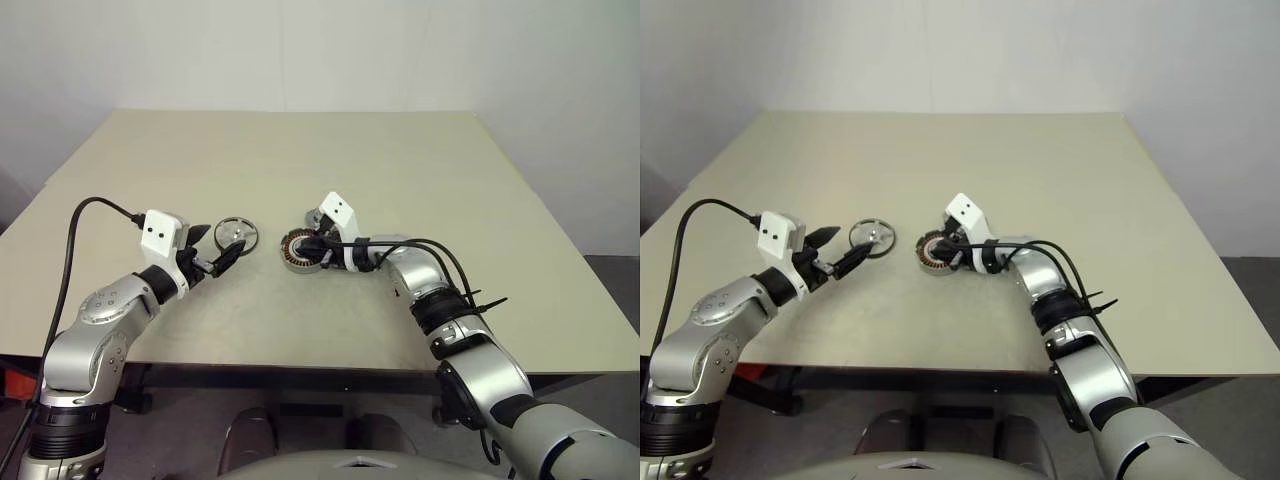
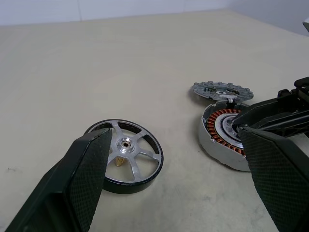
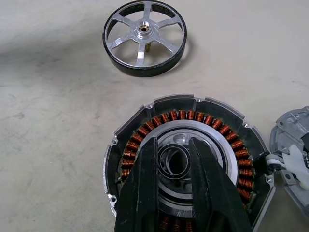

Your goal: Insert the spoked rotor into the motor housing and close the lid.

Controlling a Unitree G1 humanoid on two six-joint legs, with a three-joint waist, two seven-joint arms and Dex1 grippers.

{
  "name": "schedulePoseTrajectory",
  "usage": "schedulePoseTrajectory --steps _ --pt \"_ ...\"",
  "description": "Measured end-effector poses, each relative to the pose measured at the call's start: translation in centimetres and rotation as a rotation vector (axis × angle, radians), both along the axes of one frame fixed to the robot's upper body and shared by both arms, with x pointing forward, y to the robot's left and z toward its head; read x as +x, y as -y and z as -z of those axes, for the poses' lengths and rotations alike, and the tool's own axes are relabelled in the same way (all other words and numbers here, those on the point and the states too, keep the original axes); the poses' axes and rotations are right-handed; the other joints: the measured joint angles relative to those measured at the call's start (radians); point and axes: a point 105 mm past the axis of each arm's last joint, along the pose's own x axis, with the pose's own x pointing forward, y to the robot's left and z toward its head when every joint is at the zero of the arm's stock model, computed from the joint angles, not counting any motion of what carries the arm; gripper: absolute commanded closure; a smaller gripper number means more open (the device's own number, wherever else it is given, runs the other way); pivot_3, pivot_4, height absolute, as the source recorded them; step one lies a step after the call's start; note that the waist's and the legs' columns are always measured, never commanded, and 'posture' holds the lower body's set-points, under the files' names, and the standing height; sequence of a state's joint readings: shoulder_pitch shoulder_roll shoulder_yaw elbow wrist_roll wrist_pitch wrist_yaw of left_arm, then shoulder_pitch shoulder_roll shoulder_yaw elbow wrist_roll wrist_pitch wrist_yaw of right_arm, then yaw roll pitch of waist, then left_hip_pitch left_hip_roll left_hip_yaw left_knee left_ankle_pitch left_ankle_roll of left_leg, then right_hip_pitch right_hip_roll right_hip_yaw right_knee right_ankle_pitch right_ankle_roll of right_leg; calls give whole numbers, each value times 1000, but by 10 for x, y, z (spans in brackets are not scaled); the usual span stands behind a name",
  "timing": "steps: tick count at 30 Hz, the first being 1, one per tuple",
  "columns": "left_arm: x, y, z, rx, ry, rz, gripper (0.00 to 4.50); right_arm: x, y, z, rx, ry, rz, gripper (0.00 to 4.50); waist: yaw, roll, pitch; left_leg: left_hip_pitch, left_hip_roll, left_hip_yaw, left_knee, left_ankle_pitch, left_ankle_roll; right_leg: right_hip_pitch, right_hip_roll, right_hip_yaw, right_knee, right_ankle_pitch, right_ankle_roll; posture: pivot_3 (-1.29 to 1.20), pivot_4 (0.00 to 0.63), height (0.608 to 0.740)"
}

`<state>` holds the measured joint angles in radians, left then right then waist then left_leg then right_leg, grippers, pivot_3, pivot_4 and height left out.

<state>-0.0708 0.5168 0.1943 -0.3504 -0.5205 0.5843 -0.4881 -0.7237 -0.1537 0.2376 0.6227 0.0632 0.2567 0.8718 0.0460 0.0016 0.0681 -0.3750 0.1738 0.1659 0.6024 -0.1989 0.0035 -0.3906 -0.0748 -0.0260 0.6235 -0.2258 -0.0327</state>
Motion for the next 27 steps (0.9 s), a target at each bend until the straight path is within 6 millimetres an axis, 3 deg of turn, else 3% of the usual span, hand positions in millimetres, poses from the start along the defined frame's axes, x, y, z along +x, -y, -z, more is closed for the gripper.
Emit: schedulePoseTrajectory --steps 12,27 --pt "0 0 -1 5 8 -1 0 3 -6 1 4 0 4 3890 0 0 0 0 0 0 0 0 0 0 0 0 0 0 0 0 0 740" --pt "-1 0 -1 14 10 -3 0 14 3 -1 -15 42 53 3890 0 0 0 0 0 0 0 0 0 0 0 0 0 0 0 0 0 740"
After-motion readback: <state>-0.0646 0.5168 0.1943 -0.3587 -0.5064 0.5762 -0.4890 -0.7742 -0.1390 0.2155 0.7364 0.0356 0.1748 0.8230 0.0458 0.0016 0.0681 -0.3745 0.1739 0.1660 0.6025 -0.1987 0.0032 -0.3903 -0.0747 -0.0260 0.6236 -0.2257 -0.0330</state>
